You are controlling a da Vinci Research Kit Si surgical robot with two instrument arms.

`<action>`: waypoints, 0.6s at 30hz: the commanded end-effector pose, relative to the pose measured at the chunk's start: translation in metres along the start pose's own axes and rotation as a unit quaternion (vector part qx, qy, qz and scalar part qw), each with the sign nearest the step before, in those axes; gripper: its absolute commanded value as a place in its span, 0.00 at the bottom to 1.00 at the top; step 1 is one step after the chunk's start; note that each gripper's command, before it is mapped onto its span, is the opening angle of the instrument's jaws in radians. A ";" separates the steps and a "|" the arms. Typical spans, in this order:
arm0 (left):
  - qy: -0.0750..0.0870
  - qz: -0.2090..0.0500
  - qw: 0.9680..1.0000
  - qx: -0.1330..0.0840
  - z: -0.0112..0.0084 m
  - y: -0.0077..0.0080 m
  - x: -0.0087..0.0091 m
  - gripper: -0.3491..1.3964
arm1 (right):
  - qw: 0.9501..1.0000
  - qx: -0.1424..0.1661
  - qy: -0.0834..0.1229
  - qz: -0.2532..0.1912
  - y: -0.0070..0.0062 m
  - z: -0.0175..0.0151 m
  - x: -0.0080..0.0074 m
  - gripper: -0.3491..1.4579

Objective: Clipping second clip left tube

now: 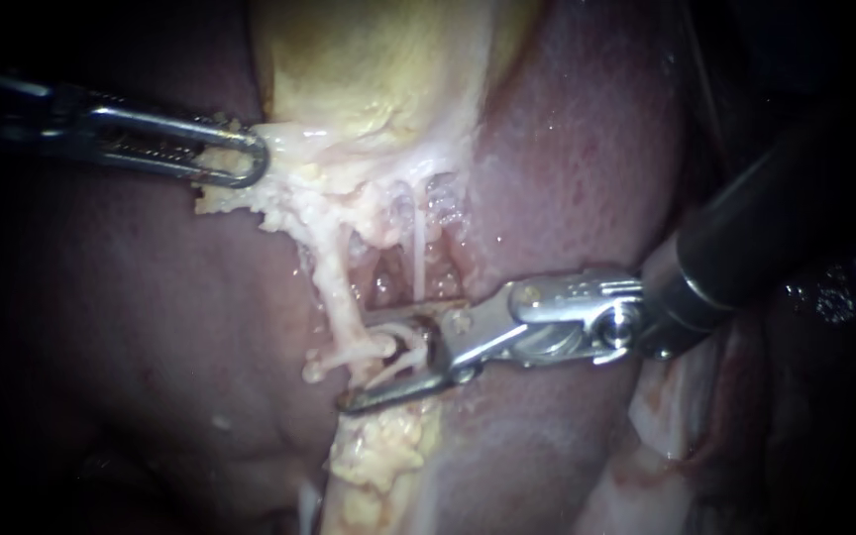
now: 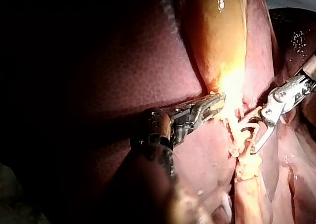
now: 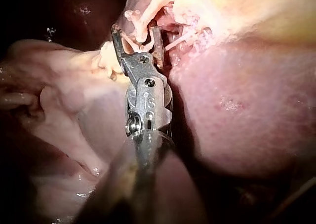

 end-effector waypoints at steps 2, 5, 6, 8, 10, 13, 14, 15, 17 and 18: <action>0.000 0.000 1.000 0.000 0.0000 0.0000 -0.0001 0.00 | 1.000 0.002 0.007 0.001 0.0001 -0.0008 0.0004 0.47; 0.001 0.000 1.000 0.001 0.0000 0.0000 -0.0001 0.00 | 1.000 0.004 0.009 0.009 0.0002 -0.0014 0.0009 0.47; 0.001 0.000 1.000 0.001 0.0000 0.0000 -0.0001 0.00 | 1.000 0.004 0.009 0.009 0.0002 -0.0014 0.0010 0.47; 0.001 0.000 1.000 0.001 0.0000 0.0000 -0.0001 0.00 | 1.000 0.005 0.010 0.015 0.0002 -0.0013 0.0011 0.47; 0.001 0.000 1.000 0.001 0.0000 0.0000 -0.0001 0.00 | 1.000 0.005 0.011 0.018 0.0002 -0.0011 0.0012 0.47; 0.001 0.000 1.000 0.001 0.0000 0.0000 -0.0001 0.00 | 1.000 0.010 0.012 0.024 0.0004 -0.0004 0.0012 0.47; 0.001 0.000 1.000 0.001 0.0000 0.0000 -0.0001 0.00 | 1.000 0.012 0.011 0.024 0.0004 -0.0001 0.0012 0.47; 0.001 0.000 1.000 0.001 0.0000 0.0000 -0.0001 0.00 | 0.999 0.018 0.012 0.026 0.0004 0.0003 0.0012 0.47; 0.001 0.000 1.000 0.001 0.0000 0.0000 -0.0001 0.00 | 0.999 0.038 0.011 0.025 0.0004 0.0009 0.0012 0.47; 0.001 0.000 1.000 0.001 0.0000 0.0000 -0.0001 0.00 | 0.999 0.043 0.011 0.029 0.0003 0.0011 0.0011 0.47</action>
